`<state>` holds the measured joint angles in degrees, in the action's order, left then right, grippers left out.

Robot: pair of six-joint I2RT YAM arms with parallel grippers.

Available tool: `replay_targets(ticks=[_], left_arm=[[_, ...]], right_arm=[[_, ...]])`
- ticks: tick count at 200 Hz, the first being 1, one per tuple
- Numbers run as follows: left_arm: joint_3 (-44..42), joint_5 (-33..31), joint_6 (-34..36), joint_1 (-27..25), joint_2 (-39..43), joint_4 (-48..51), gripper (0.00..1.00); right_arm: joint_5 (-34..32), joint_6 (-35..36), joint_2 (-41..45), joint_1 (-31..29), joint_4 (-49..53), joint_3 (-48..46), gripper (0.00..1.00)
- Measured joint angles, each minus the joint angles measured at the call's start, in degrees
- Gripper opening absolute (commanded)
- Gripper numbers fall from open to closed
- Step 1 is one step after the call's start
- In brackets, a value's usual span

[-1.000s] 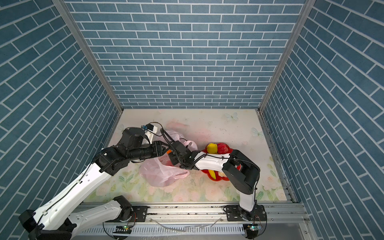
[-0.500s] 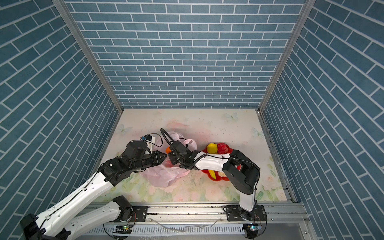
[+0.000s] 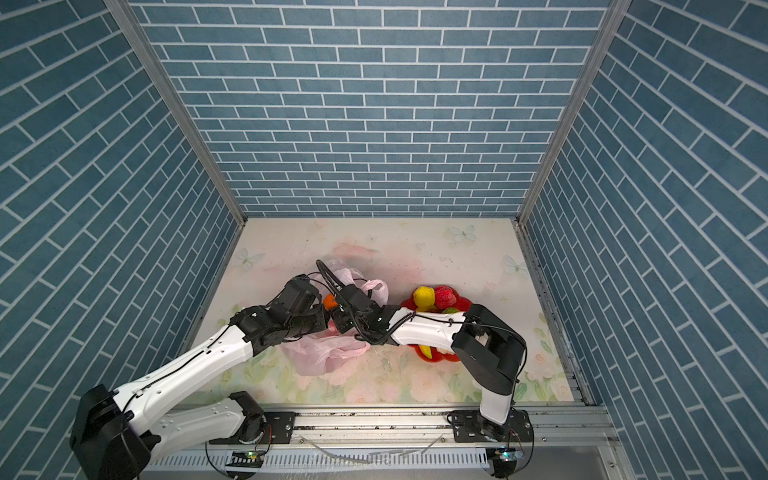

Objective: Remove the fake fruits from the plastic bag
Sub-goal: 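Hold the bag with the left gripper while the right gripper keeps the orange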

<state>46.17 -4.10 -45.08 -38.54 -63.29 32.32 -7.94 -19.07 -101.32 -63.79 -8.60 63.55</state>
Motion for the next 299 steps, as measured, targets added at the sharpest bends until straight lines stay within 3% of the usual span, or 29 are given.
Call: replay_targets(ticks=[65, 121, 167, 231, 299], left_arm=[[-4.09, -1.6, -2.89, 2.45, 8.85, -0.22, 0.48], [-12.74, 7.87, -6.47, 11.56, 13.97, -7.65, 0.63], [-14.4, 14.1, -8.7, 13.07, 13.73, -15.19, 0.74], [-15.21, 17.49, -10.62, 13.25, 12.48, -22.4, 0.74], [-15.21, 19.23, -11.52, 13.79, 10.67, -24.48, 0.65]], right_arm=[[0.87, 2.49, 1.07, -0.33, -2.58, -2.82, 0.0], [2.71, 3.56, 1.09, -0.76, -3.41, -2.84, 0.0], [3.61, 4.07, 1.09, -1.09, -3.45, -2.84, 0.0], [4.17, 4.15, 1.09, -1.53, -3.48, -2.84, 0.0], [4.07, 4.59, 1.16, -1.79, -3.85, -2.84, 0.0]])
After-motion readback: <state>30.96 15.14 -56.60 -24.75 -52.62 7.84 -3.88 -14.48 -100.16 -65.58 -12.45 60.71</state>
